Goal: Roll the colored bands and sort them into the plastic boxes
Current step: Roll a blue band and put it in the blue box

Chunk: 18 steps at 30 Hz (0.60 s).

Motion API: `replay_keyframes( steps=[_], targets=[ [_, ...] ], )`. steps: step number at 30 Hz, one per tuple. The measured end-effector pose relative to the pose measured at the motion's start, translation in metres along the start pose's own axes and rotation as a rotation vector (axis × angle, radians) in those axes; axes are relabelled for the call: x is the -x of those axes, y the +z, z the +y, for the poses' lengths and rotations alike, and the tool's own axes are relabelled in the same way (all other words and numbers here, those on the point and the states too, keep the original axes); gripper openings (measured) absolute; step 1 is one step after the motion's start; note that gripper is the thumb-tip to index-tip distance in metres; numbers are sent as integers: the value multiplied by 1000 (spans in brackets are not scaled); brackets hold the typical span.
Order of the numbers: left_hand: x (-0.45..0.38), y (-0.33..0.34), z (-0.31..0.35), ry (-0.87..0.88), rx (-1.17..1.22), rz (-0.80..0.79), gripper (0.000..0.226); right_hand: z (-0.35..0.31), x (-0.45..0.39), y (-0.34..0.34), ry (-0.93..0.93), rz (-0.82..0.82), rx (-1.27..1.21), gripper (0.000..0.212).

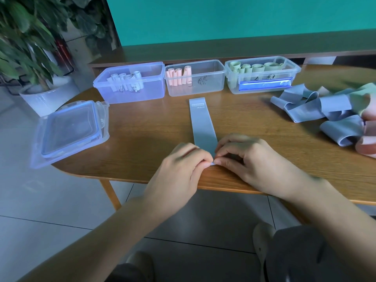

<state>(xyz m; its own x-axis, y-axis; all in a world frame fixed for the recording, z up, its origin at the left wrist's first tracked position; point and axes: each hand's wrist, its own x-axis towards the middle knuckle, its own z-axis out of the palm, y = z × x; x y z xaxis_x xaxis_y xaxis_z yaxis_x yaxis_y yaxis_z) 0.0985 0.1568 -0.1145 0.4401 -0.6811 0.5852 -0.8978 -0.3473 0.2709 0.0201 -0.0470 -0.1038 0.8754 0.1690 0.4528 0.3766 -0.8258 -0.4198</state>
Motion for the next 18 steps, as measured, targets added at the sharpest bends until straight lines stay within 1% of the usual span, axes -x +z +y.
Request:
replay_keyframes(
  steps=[7,11,15,18],
  targets=[
    [-1,1,-2,-63,-9,-12,7,0,-1,4,-15,36,112,24],
    [-3,0,-3,-124,16,-28,10,-1,2,4,-4,48,85,18],
    [-4,0,-4,-162,2,-67,15,1,-1,3,-6,14,63,11],
    [-5,1,-4,-181,5,-73,17,2,-3,4,5,20,62,11]
  ],
)
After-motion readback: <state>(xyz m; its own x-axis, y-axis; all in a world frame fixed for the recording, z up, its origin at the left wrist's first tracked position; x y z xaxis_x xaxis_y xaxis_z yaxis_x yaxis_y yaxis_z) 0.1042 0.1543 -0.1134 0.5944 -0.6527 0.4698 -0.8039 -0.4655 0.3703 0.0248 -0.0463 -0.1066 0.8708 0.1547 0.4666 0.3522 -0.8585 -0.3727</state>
